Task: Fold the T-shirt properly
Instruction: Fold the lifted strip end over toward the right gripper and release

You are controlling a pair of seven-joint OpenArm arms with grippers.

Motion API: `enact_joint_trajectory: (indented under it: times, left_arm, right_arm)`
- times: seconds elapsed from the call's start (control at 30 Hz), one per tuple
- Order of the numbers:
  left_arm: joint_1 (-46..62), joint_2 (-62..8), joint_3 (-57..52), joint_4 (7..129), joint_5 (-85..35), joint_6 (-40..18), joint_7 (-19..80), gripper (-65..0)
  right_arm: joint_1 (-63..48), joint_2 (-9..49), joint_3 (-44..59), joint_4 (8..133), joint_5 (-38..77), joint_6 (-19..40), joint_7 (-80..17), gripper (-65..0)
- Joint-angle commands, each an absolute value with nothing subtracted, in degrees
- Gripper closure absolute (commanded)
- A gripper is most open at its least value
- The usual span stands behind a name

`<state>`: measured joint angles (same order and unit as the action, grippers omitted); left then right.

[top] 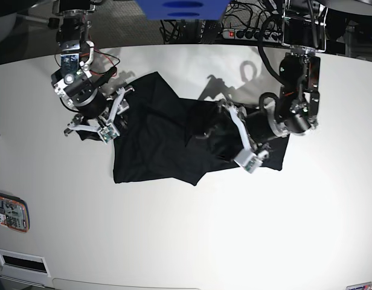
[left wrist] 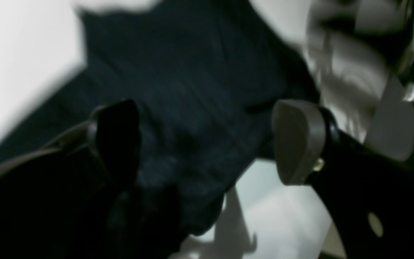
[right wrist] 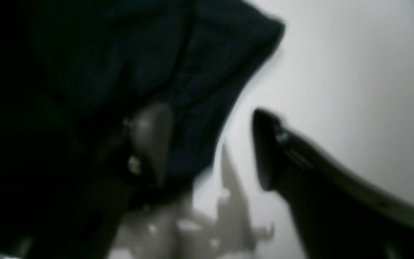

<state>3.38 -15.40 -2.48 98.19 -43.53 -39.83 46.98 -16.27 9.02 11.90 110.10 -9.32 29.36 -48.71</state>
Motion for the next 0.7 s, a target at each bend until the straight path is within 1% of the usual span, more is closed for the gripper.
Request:
enact_joint_trajectory:
  times: [0.0, 0.07, 0.1, 0.13, 0.33, 0.43, 0.57, 0.67]
  left_arm:
    - [3.47, -15.69, -4.7, 100.44, -45.85, -40.0, 45.85, -55.6]
    - [4.88, -15.78, -8.48, 103.34, -48.66, -40.0, 45.85, -55.6]
    - [5.49, -15.78, -10.59, 104.31, -49.89, -40.0, 45.85, -55.6]
    - [6.02, -15.78, -12.53, 105.19, -50.95, -40.0, 45.76, -55.6]
    - [8.13, -16.04, -21.76, 106.86, -52.0, -40.0, 45.85, -55.6]
    - [9.54, -16.13, -24.57, 107.03, -52.0, -40.0, 45.85, -55.6]
    - [10.86, -16.13, -28.97, 107.12, -52.09, -40.0, 45.85, -55.9]
    - [12.44, -16.4, -31.16, 107.21, -52.09, -40.0, 45.49, -55.7]
  right_arm:
    - [-13.58, 9.45, 13.32, 111.16, -9.01, 29.58, -48.57, -42.5]
    - [-10.15, 9.36, 14.46, 111.16, -9.01, 29.67, -49.89, -47.0]
    - [-8.04, 9.27, 14.99, 111.08, -9.01, 29.67, -50.07, -47.7]
    - [-6.29, 9.1, 15.6, 111.08, -9.01, 29.67, -50.07, -47.7]
    - [-6.02, 6.55, 19.21, 110.11, -8.66, 29.76, -50.07, -47.8]
    - [-5.93, 6.29, 20.44, 110.02, -3.21, 29.76, -51.21, -47.8]
    - [-5.93, 6.29, 24.04, 108.62, 5.93, 29.76, -57.19, -47.8]
    - [-5.93, 6.29, 26.42, 106.15, 9.98, 29.76, -60.0, -47.8]
